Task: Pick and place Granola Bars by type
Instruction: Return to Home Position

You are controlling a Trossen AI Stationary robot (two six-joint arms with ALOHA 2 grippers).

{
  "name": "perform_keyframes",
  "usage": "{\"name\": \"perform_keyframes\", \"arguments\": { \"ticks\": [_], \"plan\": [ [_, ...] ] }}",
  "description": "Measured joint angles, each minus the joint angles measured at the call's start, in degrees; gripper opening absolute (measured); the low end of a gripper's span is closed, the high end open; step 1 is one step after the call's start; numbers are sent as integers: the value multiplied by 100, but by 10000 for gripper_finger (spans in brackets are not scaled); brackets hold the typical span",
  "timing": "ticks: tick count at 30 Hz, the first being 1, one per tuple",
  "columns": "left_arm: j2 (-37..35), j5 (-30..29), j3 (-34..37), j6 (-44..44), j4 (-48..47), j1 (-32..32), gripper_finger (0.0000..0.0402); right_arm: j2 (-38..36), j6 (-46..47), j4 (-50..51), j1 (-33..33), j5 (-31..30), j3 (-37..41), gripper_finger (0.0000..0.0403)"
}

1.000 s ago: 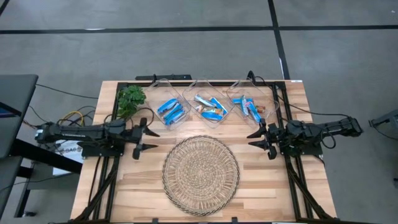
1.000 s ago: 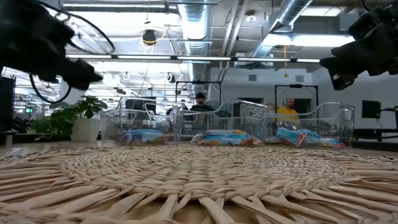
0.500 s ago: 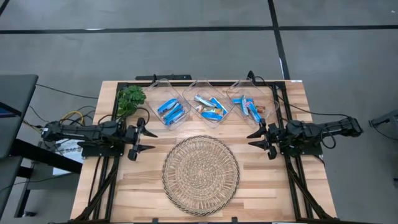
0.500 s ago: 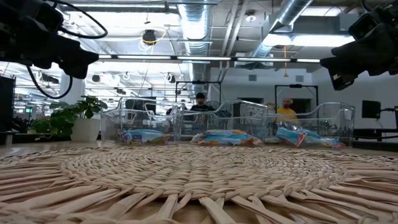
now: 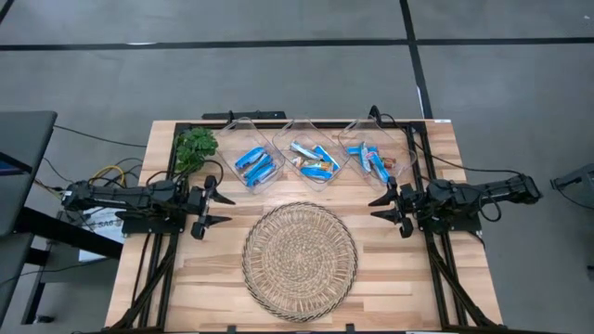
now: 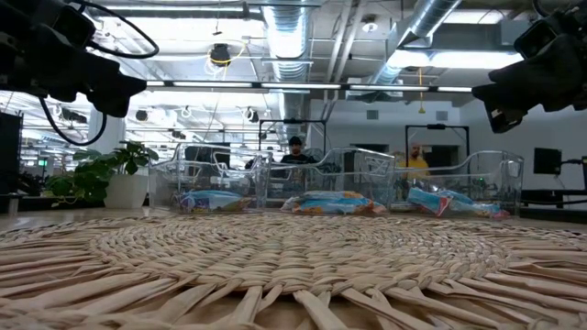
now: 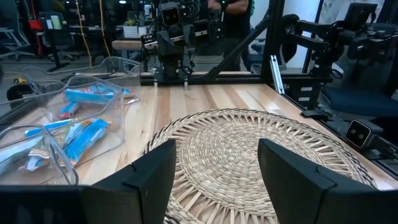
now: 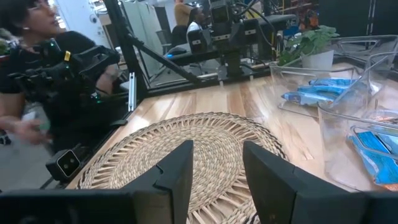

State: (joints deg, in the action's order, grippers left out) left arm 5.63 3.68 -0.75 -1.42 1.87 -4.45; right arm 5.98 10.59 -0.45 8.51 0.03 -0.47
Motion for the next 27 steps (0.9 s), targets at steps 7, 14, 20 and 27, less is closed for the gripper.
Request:
{"name": "perform_keyframes", "arguments": {
  "ticks": [7, 14, 20, 27],
  "plan": [
    [0, 0, 0, 97, 0, 0, 219, 0, 0, 0, 0, 0, 0, 134],
    [0, -1, 0, 116, -2, 0, 219, 0, -2, 0, 2, 0, 0, 134],
    [0, 0, 0, 101, -2, 0, 219, 0, 0, 0, 0, 0, 0, 133],
    [0, 0, 0, 97, -2, 0, 219, 0, 0, 0, 0, 0, 0, 134]
  ]
}}
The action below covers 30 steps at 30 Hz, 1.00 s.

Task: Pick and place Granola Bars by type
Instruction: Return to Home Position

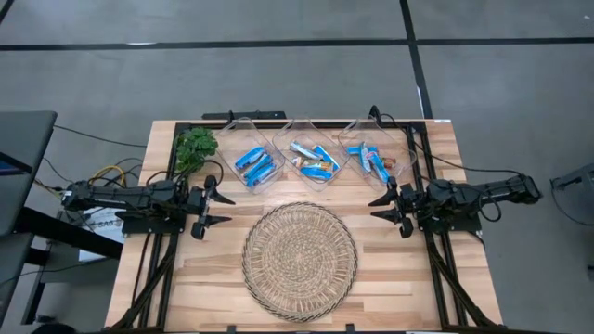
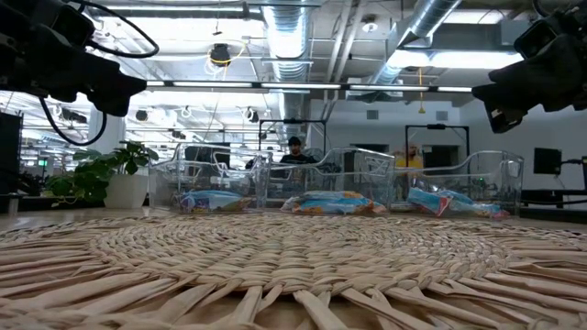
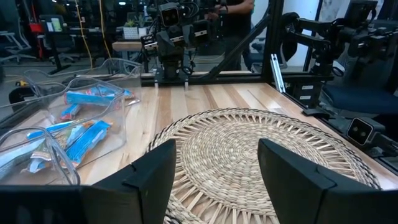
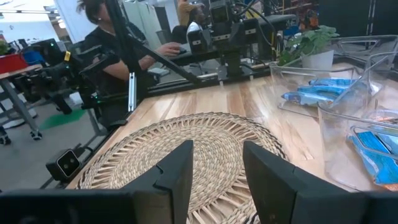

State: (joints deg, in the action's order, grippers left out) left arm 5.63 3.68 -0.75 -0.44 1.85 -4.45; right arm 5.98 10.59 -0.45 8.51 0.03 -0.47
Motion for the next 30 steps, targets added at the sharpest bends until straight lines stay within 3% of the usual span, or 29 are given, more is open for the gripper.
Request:
{"name": "perform_keyframes", "arguments": {
  "ticks": [30],
  "plan": [
    [0, 0, 0, 64, -2, 0, 219, 0, 0, 0, 0, 0, 0, 135]
  ]
}}
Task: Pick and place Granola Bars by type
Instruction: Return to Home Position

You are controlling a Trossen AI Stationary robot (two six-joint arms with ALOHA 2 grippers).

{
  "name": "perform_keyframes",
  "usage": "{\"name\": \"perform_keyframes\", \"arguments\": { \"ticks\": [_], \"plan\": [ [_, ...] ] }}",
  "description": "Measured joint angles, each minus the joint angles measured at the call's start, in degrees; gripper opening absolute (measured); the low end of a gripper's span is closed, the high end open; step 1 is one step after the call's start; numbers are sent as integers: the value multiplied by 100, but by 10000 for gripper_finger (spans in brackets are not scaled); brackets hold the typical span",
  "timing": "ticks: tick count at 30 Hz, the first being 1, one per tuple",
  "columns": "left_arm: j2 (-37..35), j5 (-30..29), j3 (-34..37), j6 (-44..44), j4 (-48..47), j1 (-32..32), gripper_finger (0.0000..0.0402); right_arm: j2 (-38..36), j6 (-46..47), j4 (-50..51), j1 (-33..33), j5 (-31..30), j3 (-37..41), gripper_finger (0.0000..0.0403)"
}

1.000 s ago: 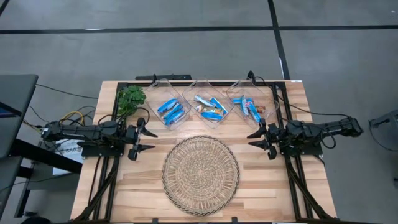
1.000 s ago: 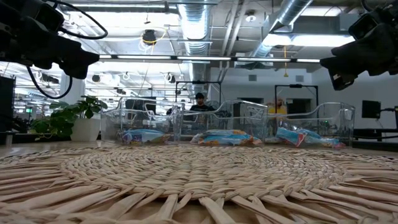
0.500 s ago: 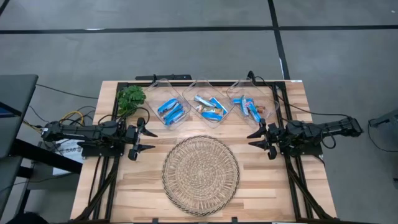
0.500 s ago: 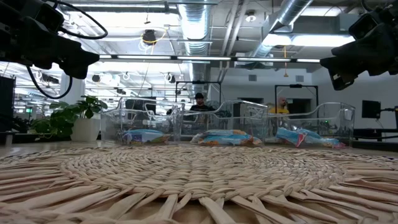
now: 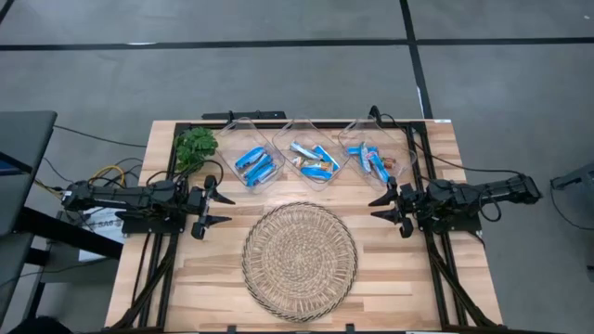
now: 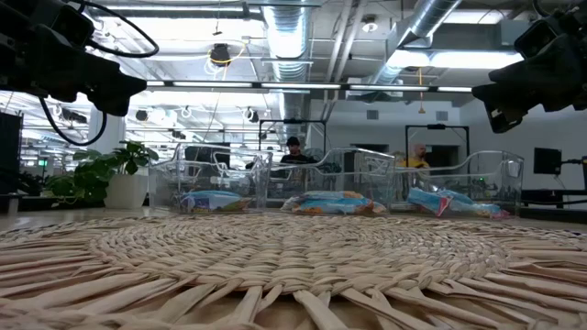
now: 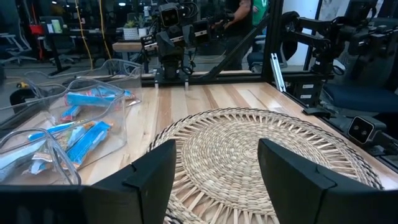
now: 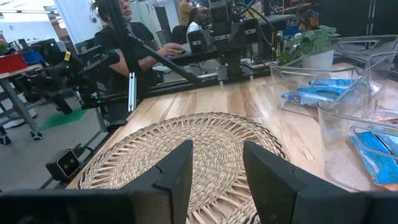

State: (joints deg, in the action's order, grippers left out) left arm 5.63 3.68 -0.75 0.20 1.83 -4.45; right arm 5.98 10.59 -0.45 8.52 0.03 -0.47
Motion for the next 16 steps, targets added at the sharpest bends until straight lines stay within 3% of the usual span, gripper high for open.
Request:
{"name": "perform_keyframes", "arguments": {
  "ticks": [16],
  "plan": [
    [0, 0, 0, -4, 0, 1, 219, 0, 0, 0, 2, 0, 0, 133]
  ]
}}
